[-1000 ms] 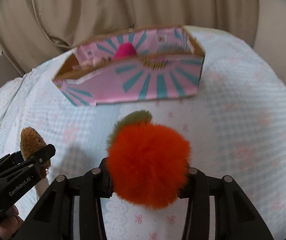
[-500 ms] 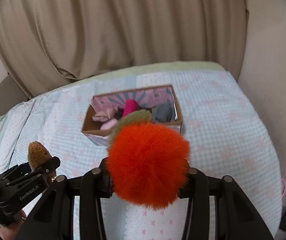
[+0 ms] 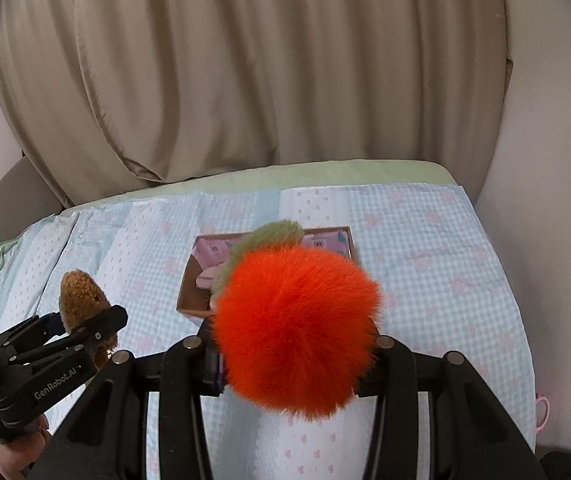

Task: Organize soft objects
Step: 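Lift the slipper and pompom and carry them over the box, then lower both items into the box and open both tools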

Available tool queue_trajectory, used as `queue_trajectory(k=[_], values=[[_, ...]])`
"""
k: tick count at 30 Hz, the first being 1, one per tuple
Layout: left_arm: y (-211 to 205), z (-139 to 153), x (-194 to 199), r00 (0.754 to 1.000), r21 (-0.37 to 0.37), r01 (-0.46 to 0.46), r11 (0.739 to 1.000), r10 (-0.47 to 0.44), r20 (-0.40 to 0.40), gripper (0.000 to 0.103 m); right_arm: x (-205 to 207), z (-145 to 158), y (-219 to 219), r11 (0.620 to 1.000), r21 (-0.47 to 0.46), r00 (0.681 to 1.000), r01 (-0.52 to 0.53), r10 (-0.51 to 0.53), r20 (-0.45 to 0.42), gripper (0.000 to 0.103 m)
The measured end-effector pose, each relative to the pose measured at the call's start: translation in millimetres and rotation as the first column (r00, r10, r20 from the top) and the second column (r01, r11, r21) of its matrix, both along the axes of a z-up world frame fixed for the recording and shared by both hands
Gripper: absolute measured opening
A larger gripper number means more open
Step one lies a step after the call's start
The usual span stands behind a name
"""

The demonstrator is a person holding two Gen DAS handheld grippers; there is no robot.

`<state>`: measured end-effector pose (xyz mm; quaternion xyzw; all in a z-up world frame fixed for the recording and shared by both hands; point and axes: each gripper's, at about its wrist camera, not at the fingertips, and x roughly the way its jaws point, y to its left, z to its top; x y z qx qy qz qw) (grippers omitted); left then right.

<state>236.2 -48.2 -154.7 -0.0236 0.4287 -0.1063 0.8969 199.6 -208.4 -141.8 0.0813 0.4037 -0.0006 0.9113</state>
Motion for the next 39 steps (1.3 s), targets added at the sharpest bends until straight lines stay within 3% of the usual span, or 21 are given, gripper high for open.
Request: queue_trajectory(k=[9,21,31,32,33,34,35,36,37,38,39], values=[[-27,-18,84,0.997,-0.003,0.053,0.999,-0.053,-0.048,0.046,76,-10,-15,1.000,0.016,0.999,0.024,-0.023,-0.046,0.040],[-37,-96,213,0.979,0.031,0.080,0.996,-0.073,-0.188,0.046,183,-80,-30,0.999,0.038,0.980,0.006,0.001,-0.198,0.040],[-62,-169,256,0.933,0.069,0.156,0.985,-0.124,-0.338,0.046,237,-163,-28,0.994,0.109,0.912,-0.025,0.068,-0.405,0.040],[-62,-172,258,0.931,0.060,0.155,0.986,-0.125,-0.344,0.050,240,-169,-29,0.994,0.109,0.906,-0.018,0.063,-0.420,0.040],[-62,-174,259,0.931,0.058,0.149,0.987,-0.121,-0.344,0.061,243,-174,-30,0.993,0.116,0.899,-0.009,0.059,-0.434,0.042],[-62,-175,258,0.932,0.064,0.147,0.987,-0.116,-0.343,0.084,247,-180,-32,0.991,0.132,0.890,0.000,0.060,-0.453,0.050],[-63,-176,259,0.934,0.085,0.143,0.986,-0.106,-0.342,0.097,250,-185,-34,0.988,0.152,0.884,0.008,0.065,-0.464,0.062],[-64,-177,261,0.933,0.100,0.145,0.984,-0.103,-0.344,0.103,252,-187,-35,0.987,0.158,0.884,0.012,0.063,-0.464,0.069],[-65,-179,261,0.931,0.112,0.151,0.982,-0.103,-0.349,0.103,253,-188,-36,0.988,0.153,0.885,0.016,0.057,-0.461,0.087],[-65,-179,260,0.932,0.116,0.154,0.981,-0.105,-0.346,0.103,253,-188,-38,0.989,0.145,0.888,0.019,0.050,-0.458,0.097],[-63,-180,258,0.932,0.120,0.155,0.981,-0.105,-0.347,0.103,254,-188,-39,0.989,0.144,0.889,0.021,0.047,-0.455,0.097]])
